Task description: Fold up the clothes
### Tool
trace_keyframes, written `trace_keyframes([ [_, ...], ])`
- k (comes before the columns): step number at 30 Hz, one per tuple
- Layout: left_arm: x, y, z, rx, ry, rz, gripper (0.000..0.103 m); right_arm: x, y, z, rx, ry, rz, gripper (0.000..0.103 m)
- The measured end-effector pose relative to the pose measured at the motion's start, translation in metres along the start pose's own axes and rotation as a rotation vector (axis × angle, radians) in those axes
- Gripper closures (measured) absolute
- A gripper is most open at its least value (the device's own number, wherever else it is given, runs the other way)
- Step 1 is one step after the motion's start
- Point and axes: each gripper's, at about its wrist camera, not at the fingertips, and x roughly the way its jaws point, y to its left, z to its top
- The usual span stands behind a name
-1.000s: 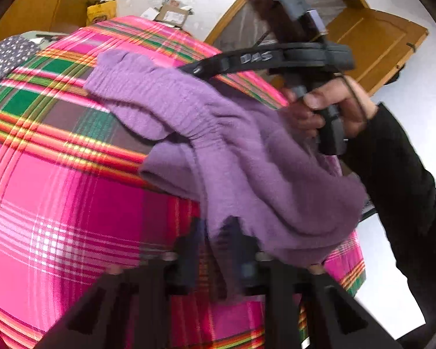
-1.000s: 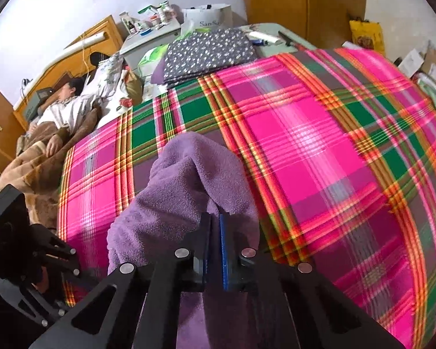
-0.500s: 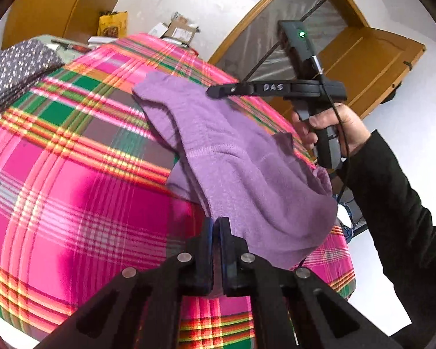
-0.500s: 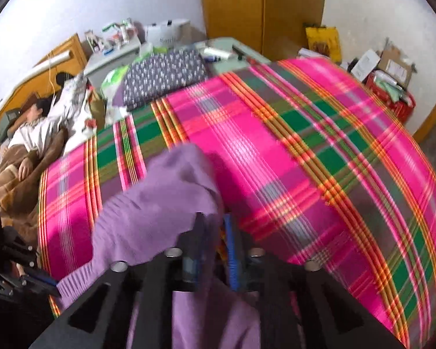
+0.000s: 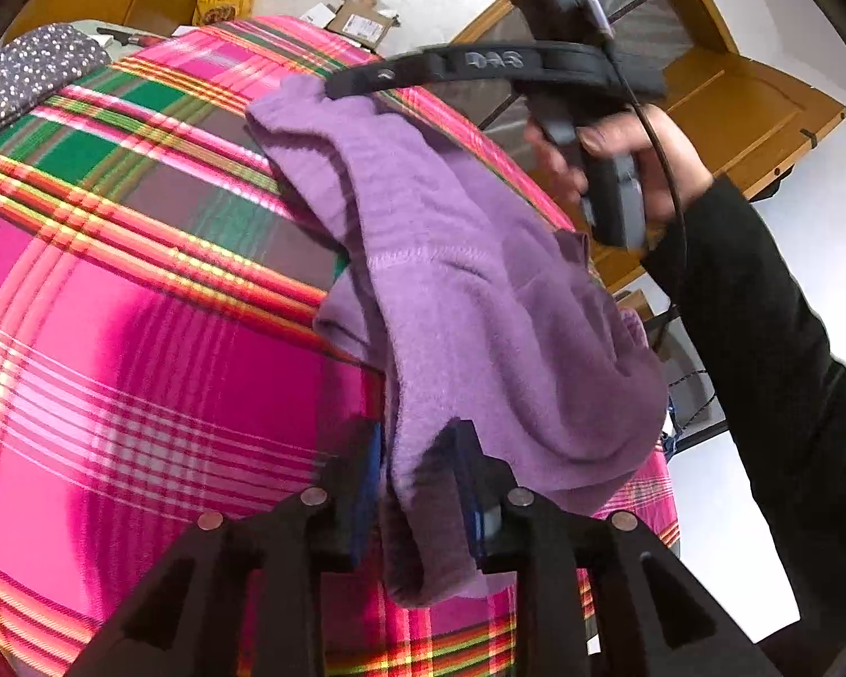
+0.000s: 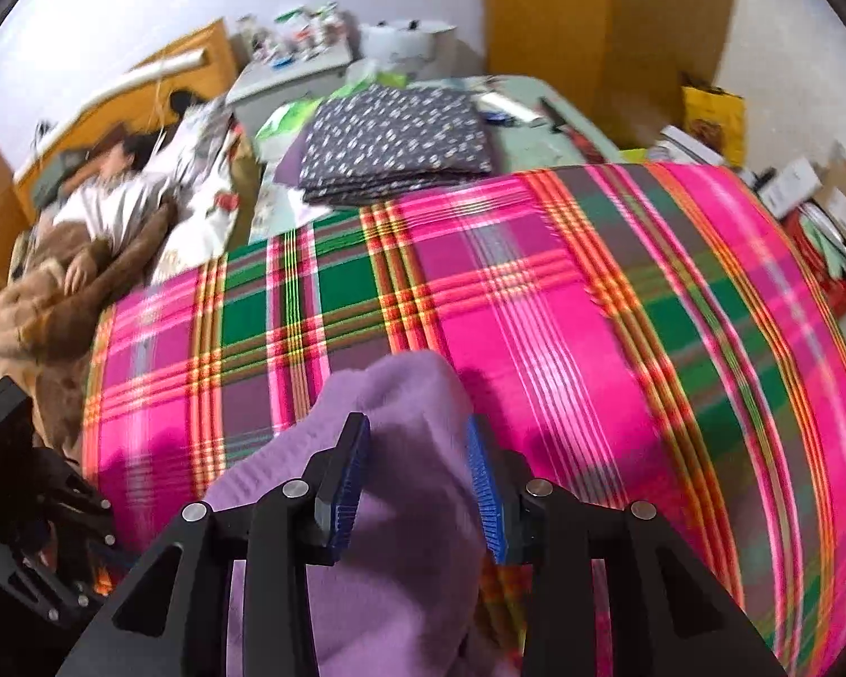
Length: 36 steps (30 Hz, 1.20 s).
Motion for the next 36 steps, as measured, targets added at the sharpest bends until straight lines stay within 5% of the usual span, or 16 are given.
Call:
trace_keyframes([
  [5,0.005,-0.002,0.004,0.0,0.01,-0.028,0.073,0.025,-0.007,0.005,-0.003,0.076,0.059,0.066],
  [7,0.007,-0.001,0.004,0.001,0.03,-0.032,0.088,0.032,-0.008,0.003,0.001,0.099,0.08,0.067],
  [10,0.007,-0.001,0.008,0.014,0.037,-0.031,0.093,0.031,-0.007,-0.001,-0.006,0.1,0.091,0.095],
  [12,0.005,-0.003,0.013,0.028,0.026,-0.028,0.094,0.018,-0.006,-0.004,-0.005,0.044,0.043,0.095],
  [18,-0.046,-0.003,0.039,0.087,-0.115,0.085,0.095,-0.077,-0.015,-0.003,0.131,-0.305,-0.101,0.096],
  [22,-0.089,0.0,0.059,0.098,-0.214,0.173,0.095,-0.126,-0.013,-0.011,0.21,-0.467,-0.11,0.096],
  [24,-0.089,0.004,0.063,0.094,-0.192,0.205,0.095,-0.119,-0.013,-0.018,0.25,-0.444,-0.114,0.095],
  [28,-0.051,0.031,0.048,0.03,-0.03,0.257,0.094,-0.057,-0.024,-0.044,0.298,-0.206,-0.149,0.091],
  [30,-0.054,0.039,0.045,-0.019,-0.036,0.252,0.092,-0.026,-0.03,-0.057,0.318,-0.086,-0.172,0.09],
  [32,-0.066,0.044,0.041,-0.06,-0.066,0.243,0.091,-0.032,-0.034,-0.061,0.315,-0.105,-0.17,0.077],
  [36,-0.091,0.042,0.032,-0.092,-0.103,0.255,0.091,-0.053,-0.042,-0.057,0.295,-0.177,-0.156,0.068],
])
